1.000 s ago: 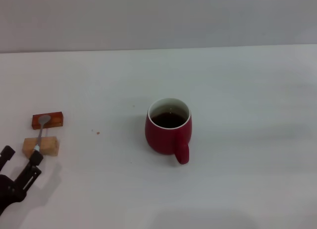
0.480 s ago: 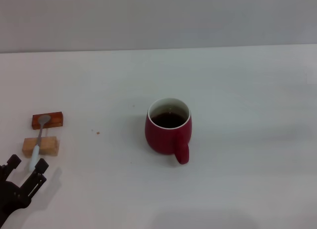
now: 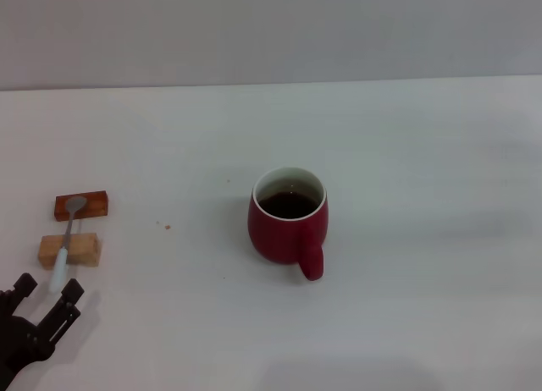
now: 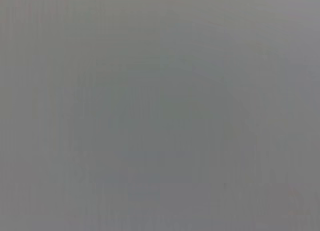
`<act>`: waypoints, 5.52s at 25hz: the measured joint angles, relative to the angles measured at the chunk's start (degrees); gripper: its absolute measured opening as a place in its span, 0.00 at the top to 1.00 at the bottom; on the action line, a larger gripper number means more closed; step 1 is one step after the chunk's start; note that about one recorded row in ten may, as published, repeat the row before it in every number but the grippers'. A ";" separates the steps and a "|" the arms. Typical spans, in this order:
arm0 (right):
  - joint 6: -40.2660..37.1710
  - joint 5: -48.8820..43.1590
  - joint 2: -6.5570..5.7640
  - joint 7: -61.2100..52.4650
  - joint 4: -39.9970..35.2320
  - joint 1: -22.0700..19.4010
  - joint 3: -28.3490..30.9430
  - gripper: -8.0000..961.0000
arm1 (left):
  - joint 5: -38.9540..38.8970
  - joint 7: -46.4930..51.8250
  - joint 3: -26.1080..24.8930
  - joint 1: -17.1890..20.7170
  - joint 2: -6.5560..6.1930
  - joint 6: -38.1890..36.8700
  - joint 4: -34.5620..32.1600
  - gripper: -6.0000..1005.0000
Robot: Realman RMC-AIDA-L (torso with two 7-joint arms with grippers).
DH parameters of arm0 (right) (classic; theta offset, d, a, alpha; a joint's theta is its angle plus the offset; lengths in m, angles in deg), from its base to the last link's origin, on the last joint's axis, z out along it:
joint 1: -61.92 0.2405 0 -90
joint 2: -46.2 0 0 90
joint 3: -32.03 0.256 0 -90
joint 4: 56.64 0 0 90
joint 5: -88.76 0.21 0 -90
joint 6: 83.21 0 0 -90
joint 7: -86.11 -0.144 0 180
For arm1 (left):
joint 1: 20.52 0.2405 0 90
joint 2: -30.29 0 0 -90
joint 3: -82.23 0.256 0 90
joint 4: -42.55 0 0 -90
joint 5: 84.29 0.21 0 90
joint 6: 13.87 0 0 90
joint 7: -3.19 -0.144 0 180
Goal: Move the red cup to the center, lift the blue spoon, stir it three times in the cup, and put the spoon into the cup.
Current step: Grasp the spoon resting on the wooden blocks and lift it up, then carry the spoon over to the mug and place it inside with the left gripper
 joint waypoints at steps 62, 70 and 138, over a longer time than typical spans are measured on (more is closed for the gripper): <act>-1.25 0.00 -0.01 -0.34 0.63 -0.66 0.52 0.54 | -0.62 2.61 -0.92 -2.07 0.26 5.48 -0.62 0.76; -1.30 0.00 -0.31 -0.06 0.80 -0.21 0.52 0.54 | -0.48 2.22 -2.15 -2.44 0.26 5.67 -0.71 0.86; 1.36 -0.16 -0.19 0.20 5.67 -1.37 0.71 0.54 | 88.30 88.45 -32.78 -25.08 -10.08 -9.98 -66.47 0.86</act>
